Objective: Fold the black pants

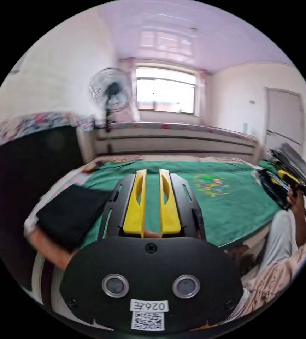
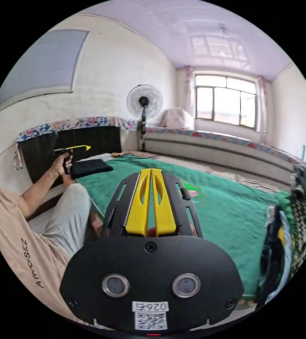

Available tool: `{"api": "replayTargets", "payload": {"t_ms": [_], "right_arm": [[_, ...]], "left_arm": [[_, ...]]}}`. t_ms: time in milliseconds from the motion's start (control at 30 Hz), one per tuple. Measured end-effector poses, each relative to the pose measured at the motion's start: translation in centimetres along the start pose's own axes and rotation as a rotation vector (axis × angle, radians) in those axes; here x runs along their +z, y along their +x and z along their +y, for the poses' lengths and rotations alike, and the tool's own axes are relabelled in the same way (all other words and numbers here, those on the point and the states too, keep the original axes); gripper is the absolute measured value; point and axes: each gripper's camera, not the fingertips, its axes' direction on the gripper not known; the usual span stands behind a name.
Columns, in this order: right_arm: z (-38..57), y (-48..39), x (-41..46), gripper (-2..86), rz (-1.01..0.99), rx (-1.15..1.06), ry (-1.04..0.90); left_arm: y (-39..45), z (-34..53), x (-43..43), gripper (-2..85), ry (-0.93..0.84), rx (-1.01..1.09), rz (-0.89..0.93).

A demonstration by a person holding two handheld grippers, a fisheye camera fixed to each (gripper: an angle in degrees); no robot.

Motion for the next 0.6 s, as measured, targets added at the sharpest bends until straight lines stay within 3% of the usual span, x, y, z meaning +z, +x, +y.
{"api": "replayTargets", "payload": {"t_ms": [100,200,367,500,600], "right_arm": [[-8.0,1.6,8.1,-1.0,-0.199,0.007,-0.106],[-15.5,2.7,16.6,-1.0,-0.399,0.036,-0.24],[-25.3,3.0,28.9,-0.9,-0.557,0.064,-0.426],[-32.4,3.2,39.3,-0.4,-0.644,0.119,-0.585],[-36.4,3.6,46.1,1.5,-0.707,0.192,-0.679]], "left_arm": [[-7.5,10.9,-2.9,13.3,-0.1,-0.149,-0.235],[-12.3,20.8,-3.0,19.1,-0.239,-0.256,-0.3],[-17.2,32.9,-1.7,22.9,-0.232,-0.525,-0.123],[-19.4,41.1,0.7,18.2,-0.131,-0.748,0.081],[-18.0,44.7,1.6,17.1,-0.096,-0.719,0.059]]}}
